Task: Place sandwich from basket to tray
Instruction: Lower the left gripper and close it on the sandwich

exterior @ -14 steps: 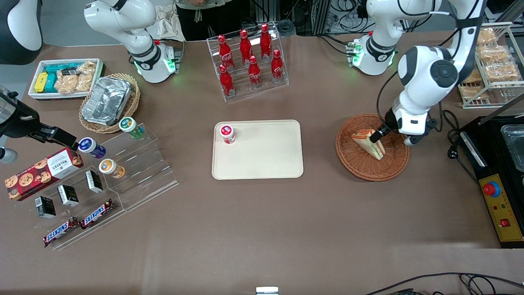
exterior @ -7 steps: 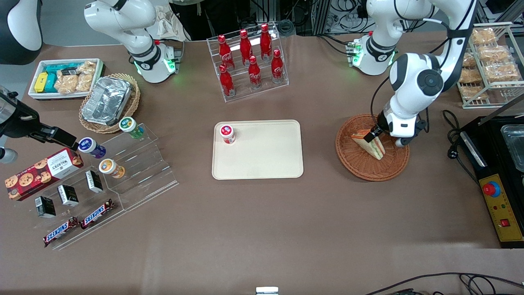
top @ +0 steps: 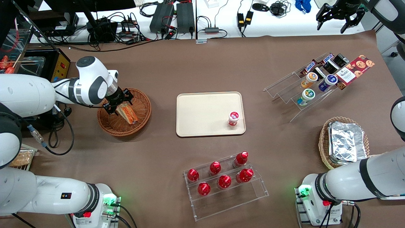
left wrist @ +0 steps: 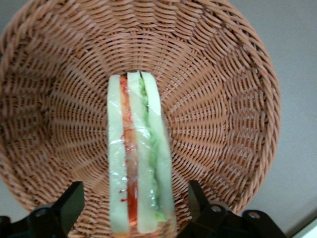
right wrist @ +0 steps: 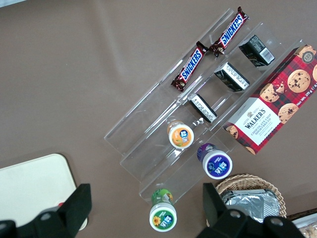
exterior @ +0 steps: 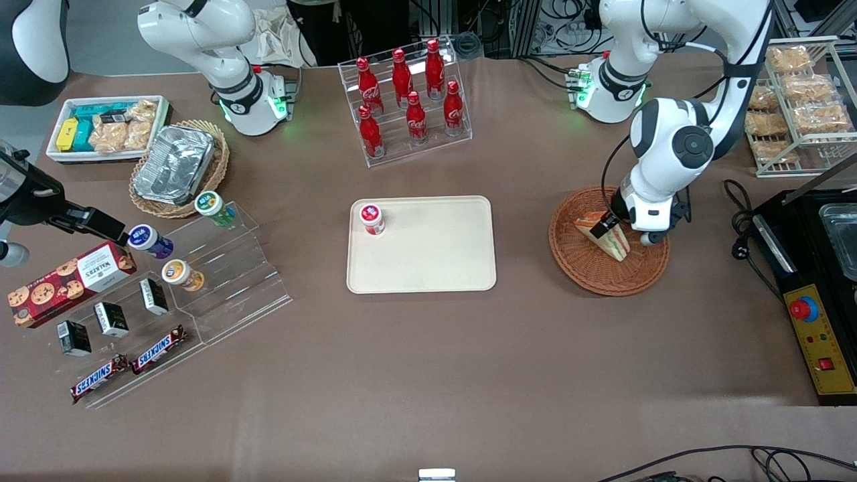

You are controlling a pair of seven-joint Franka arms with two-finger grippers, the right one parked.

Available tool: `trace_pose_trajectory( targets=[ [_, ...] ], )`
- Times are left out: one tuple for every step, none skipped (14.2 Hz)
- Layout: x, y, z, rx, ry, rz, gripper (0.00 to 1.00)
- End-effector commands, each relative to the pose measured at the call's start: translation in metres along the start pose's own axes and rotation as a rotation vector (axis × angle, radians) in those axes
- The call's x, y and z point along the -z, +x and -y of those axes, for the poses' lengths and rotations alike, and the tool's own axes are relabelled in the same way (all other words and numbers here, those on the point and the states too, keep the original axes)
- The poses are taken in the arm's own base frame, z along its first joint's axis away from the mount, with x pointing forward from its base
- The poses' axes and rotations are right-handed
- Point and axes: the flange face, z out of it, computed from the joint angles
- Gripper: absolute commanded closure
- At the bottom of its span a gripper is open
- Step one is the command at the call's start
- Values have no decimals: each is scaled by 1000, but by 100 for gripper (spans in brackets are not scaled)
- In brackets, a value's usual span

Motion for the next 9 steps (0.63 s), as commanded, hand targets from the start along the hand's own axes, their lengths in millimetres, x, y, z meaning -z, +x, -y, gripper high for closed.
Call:
trace_pose_trajectory(
  targets=[
    [-8,-3,-4,53,-11,-11,27],
    [-11,-3,-6,54,-9,-10,27],
    [-13,-4,-6,49,-6,-9,27],
    [-12,-5,-8,33,-3,-16,35],
    [-10,-4,-8,26,-4,-22,47],
    [-7,-4,-9,20,-5,-28,56],
    [-3,-3,-10,20,-11,-33,63],
    [7,-1,-12,19,-25,-43,64],
    [15,-1,-15,16,-30,-46,65]
  ],
)
